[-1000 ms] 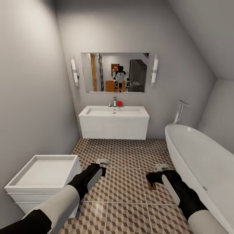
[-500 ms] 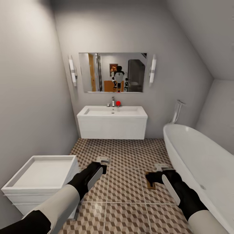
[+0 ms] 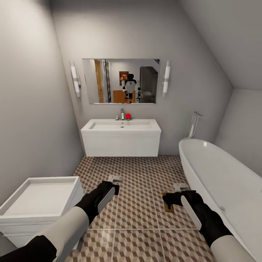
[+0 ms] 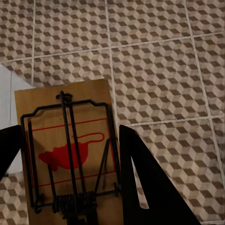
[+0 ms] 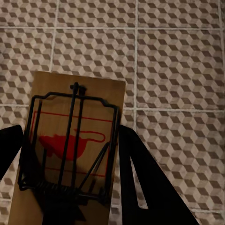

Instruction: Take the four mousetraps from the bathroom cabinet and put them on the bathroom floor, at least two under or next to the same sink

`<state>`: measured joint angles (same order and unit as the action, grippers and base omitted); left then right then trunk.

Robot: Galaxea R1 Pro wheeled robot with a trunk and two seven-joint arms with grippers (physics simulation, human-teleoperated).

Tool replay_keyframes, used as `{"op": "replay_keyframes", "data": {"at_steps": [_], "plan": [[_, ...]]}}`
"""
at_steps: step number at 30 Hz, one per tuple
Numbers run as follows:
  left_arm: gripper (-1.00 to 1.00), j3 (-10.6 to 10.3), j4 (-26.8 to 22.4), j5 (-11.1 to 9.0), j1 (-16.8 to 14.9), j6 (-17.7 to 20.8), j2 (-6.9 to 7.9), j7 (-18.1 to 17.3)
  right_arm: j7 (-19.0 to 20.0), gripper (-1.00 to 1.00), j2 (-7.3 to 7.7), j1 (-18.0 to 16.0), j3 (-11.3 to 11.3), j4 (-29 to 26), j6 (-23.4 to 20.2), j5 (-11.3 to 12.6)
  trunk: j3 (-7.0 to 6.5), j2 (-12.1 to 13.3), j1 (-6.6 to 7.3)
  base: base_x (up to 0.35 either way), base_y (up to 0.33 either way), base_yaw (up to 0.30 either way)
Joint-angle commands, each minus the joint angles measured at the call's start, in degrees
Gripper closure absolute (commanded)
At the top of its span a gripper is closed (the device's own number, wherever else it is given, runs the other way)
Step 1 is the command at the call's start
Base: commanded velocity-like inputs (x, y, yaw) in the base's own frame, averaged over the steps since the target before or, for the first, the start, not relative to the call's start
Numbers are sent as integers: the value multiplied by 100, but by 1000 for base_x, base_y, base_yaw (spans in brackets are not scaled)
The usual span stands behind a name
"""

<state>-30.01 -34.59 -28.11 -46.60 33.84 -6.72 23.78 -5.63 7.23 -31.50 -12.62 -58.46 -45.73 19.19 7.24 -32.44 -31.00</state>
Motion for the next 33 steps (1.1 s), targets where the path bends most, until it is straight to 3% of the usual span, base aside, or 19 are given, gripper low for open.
{"op": "replay_keyframes", "data": {"at_steps": [1,18,33], "plan": [[100,-31,-6,-47,-6,18,7,41,-70,100,7,-6,-21,-7,-15,77,11,-10,-5,272,-26,-2],[100,-31,-3,-57,-6,26,5,24,-70,100,-2,-6,-25,-7,-15,68,11,-10,-5,259,-148,0],[100,-22,-4,-63,-4,18,2,21,-71,100,-3,-6,-30,-7,-16,33,11,-10,-5,261,-23,0]]}}
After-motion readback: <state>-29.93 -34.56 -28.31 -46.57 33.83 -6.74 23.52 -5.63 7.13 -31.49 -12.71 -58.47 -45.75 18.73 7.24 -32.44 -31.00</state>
